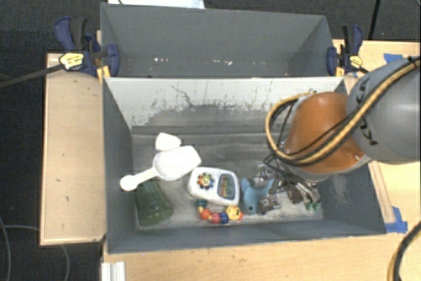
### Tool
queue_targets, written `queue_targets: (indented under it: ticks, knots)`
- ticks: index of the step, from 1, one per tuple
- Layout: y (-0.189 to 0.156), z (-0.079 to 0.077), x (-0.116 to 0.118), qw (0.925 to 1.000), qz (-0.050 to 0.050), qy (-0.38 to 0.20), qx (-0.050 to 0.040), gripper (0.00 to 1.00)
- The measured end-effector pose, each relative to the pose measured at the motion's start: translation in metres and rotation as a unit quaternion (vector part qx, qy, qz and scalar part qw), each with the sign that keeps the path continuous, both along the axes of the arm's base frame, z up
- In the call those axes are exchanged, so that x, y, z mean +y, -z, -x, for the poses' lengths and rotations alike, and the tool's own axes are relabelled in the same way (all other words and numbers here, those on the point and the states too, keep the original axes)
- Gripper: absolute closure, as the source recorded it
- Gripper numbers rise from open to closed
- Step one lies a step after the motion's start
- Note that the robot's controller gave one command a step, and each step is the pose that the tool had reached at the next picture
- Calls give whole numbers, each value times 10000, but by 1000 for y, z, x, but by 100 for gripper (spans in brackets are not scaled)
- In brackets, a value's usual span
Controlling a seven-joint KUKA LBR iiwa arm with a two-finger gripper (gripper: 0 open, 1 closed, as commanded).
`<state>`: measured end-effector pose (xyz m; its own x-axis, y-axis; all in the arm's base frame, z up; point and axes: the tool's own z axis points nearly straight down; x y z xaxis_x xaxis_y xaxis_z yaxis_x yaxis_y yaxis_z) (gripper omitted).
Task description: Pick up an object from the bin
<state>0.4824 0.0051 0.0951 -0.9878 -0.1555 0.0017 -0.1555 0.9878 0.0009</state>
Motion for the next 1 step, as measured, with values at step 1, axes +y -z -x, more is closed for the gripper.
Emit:
queue_targets:
  ticks: [1]
  knots:
    - [-11,-1,0,10000,1,1,-16,100]
